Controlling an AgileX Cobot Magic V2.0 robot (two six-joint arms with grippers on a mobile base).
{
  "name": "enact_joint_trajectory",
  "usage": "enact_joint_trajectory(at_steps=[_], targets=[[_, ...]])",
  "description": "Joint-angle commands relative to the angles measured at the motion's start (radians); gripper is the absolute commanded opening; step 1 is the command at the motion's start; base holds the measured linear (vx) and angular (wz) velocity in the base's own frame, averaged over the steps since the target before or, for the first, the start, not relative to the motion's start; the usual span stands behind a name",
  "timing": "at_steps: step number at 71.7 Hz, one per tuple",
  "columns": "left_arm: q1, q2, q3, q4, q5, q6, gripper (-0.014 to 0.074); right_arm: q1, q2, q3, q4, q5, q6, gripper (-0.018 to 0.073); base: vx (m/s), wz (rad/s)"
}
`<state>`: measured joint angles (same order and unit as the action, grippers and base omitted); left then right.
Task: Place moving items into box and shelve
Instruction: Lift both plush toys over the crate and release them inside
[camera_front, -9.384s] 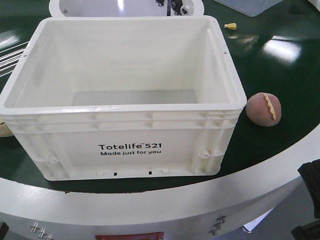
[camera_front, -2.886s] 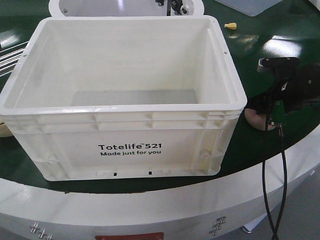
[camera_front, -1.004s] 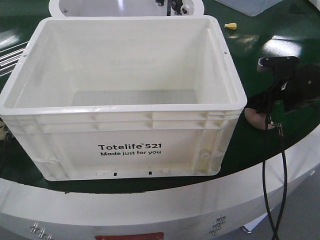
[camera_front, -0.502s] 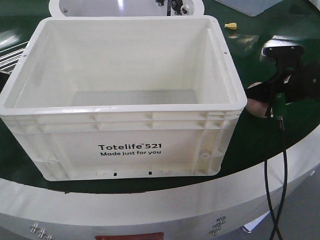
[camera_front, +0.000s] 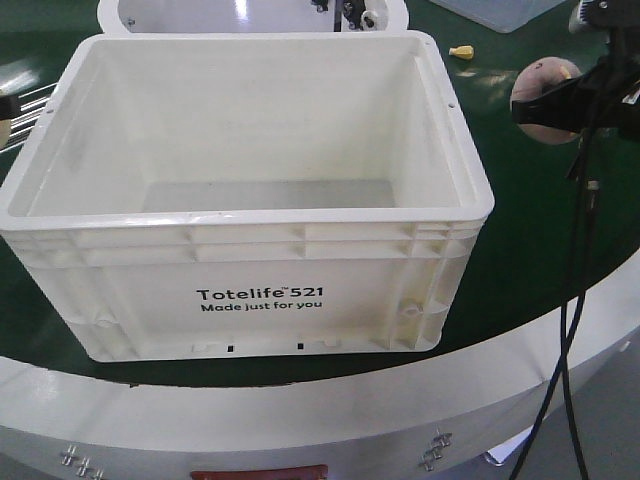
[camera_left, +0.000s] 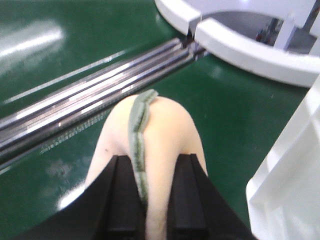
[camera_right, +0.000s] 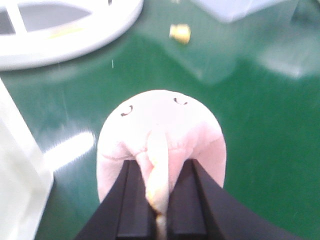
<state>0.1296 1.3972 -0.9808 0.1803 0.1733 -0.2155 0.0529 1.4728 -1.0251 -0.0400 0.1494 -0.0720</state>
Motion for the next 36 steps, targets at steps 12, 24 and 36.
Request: enact_joint_trajectory(at_steps=[12, 24, 36], targets=[[-0.003, -0.151, -0.027, -0.003, -0.135, -0.008, -0.0020, 0.000, -0.147, -0.026, -0.008, -0.105, -0.019, -0.0015, 0.00, 0.00], [-0.007, -0.230, -0.027, -0.012, -0.173, -0.008, -0.0020, 0.001, -0.212, -0.026, -0.003, -0.131, -0.026, -0.0015, 0.00, 0.00], [-0.033, -0.286, -0.027, -0.014, -0.239, -0.026, -0.0020, 0.035, -0.254, -0.026, -0.006, -0.168, -0.033, -0.0015, 0.00, 0.00]])
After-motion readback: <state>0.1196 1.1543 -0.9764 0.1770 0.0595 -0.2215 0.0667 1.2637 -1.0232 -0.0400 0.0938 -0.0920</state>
